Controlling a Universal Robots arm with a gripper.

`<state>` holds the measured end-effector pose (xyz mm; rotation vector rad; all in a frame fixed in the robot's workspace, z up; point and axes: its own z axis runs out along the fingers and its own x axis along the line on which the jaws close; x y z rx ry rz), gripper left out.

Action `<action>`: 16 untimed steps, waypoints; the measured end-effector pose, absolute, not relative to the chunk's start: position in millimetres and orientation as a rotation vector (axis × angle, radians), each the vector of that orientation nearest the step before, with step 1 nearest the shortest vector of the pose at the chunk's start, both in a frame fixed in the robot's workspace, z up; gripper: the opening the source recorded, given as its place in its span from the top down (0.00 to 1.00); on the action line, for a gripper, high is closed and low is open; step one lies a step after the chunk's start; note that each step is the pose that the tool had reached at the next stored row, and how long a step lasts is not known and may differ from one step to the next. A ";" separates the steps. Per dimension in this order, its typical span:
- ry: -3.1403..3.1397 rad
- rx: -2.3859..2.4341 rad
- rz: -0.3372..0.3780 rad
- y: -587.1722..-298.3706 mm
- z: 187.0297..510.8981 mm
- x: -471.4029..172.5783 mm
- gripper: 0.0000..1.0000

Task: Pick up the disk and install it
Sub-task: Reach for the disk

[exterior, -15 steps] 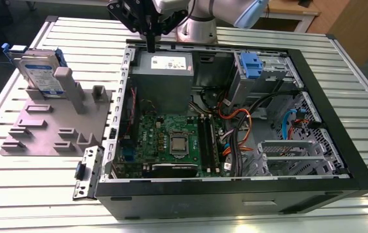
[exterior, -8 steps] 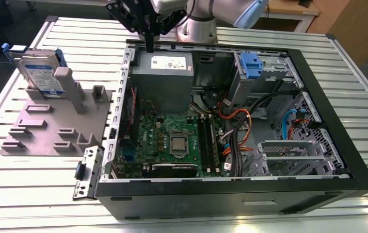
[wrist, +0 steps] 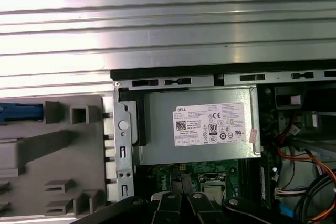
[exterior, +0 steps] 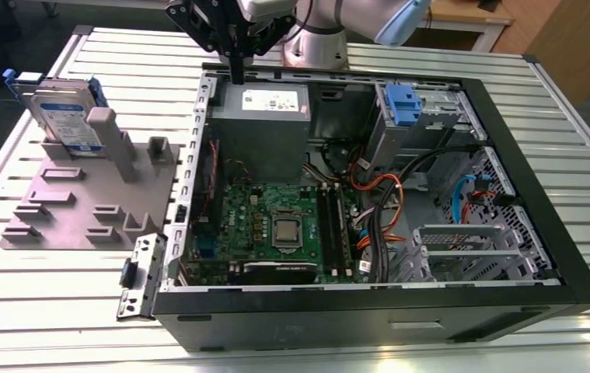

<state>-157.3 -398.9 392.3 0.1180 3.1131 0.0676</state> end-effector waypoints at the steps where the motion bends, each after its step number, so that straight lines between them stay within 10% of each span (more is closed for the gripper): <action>1: 3.113 0.118 0.068 -398.9 392.3 -157.6 0.89; 16: 3.113 0.118 0.068 -398.9 391.7 -162.8 0.89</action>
